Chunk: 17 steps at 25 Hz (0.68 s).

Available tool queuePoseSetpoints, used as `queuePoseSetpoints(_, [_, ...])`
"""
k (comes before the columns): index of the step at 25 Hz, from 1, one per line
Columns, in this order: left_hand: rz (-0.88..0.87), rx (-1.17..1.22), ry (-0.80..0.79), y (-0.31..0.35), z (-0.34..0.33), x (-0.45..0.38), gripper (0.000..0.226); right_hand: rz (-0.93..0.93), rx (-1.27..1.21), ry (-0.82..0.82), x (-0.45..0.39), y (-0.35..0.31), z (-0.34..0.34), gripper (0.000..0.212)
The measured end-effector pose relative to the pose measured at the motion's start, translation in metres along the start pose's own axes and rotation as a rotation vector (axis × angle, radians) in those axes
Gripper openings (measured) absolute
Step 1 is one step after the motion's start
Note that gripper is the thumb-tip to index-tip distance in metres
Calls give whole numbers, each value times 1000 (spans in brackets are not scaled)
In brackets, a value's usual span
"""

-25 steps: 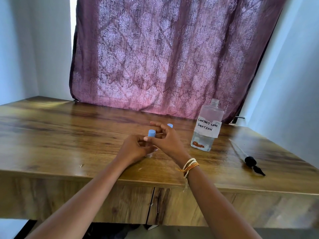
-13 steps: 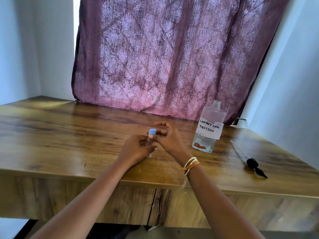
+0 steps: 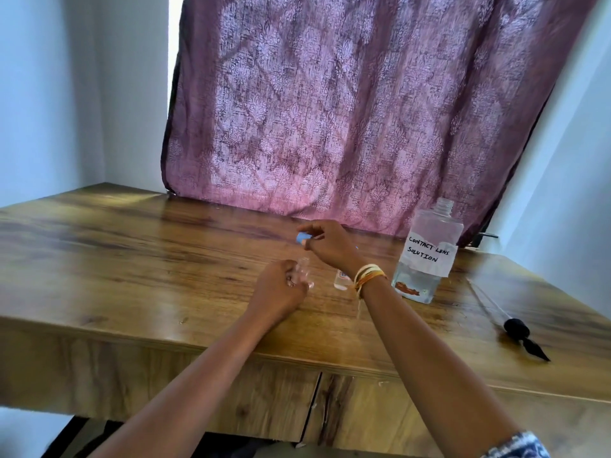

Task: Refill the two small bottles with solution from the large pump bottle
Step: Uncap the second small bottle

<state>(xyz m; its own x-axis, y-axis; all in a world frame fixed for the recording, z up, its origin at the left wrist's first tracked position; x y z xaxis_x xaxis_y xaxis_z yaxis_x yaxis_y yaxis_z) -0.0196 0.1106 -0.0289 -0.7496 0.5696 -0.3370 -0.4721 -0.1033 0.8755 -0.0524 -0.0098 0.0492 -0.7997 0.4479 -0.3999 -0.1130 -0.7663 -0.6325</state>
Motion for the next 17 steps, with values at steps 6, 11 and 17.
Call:
queuePoseSetpoints(6, [29, 80, 7, -6, -3, -2, 21, 74, 614, -386, -24, 1, -23, 29])
queuePoseSetpoints(11, [28, 62, -5, -2, -2, 0, 26, 86, 703, -444, -27, 5, -34, 44])
queuePoseSetpoints(17, [-50, 20, -118, 9, -9, 6, 22, 279, 604, -136, 0, -9, 27, 38])
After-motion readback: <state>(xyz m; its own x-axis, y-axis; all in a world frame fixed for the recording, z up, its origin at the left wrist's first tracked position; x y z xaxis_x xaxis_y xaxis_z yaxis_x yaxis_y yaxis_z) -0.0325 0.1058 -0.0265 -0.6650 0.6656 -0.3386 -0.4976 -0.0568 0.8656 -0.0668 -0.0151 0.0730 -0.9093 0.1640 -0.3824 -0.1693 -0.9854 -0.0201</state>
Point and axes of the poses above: each hand's wrist, its own x-axis away from the middle knuckle, its own z-axis out of the back of the hand, y = z × x, the point moved 5 cm from there along -x, towards the middle knuckle
